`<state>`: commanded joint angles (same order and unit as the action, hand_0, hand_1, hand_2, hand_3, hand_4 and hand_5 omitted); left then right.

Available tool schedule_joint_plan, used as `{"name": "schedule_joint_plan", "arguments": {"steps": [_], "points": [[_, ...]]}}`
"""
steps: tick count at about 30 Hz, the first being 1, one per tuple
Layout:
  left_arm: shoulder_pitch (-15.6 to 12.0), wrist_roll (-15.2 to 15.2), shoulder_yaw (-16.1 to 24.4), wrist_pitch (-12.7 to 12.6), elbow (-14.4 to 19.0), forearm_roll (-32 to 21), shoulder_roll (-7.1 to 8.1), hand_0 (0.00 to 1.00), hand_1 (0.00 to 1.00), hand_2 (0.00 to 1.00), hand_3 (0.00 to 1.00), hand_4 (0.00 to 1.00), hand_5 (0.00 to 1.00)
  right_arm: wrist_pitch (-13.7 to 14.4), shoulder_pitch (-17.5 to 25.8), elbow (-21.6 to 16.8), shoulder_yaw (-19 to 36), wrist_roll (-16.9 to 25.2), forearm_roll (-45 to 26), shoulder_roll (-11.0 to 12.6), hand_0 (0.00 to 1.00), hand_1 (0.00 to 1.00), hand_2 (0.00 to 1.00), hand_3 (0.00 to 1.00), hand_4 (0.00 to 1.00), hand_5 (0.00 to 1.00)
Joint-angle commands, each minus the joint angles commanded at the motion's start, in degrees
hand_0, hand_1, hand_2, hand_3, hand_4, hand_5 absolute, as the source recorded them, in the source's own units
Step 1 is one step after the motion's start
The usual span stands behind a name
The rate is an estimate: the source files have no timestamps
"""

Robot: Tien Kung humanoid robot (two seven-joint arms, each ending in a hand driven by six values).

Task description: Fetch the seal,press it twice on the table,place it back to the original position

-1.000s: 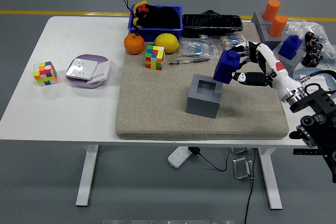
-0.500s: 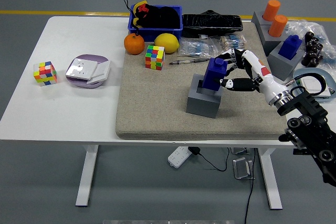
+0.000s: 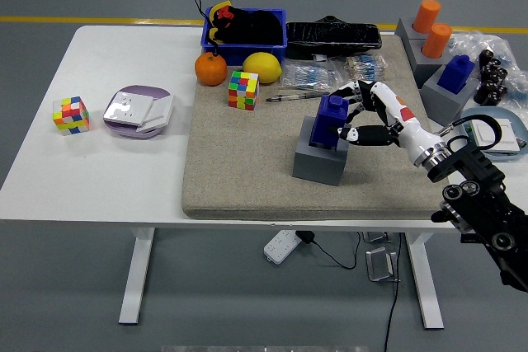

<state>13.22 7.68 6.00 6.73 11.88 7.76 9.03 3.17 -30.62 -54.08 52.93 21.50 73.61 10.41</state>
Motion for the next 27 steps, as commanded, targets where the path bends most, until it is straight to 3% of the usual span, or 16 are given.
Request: {"name": "schedule_joint_plan", "arguments": {"steps": [27], "points": [[0.05, 0.0, 0.37, 0.02, 0.0, 0.25, -0.28, 0.815, 0.814, 0.787, 0.836, 0.792, 0.402, 0.13, -0.16, 1.31, -1.0, 0.29, -0.22, -0.5, 0.384, 0.319, 0.337, 0.343, 0.672, 0.002]]}}
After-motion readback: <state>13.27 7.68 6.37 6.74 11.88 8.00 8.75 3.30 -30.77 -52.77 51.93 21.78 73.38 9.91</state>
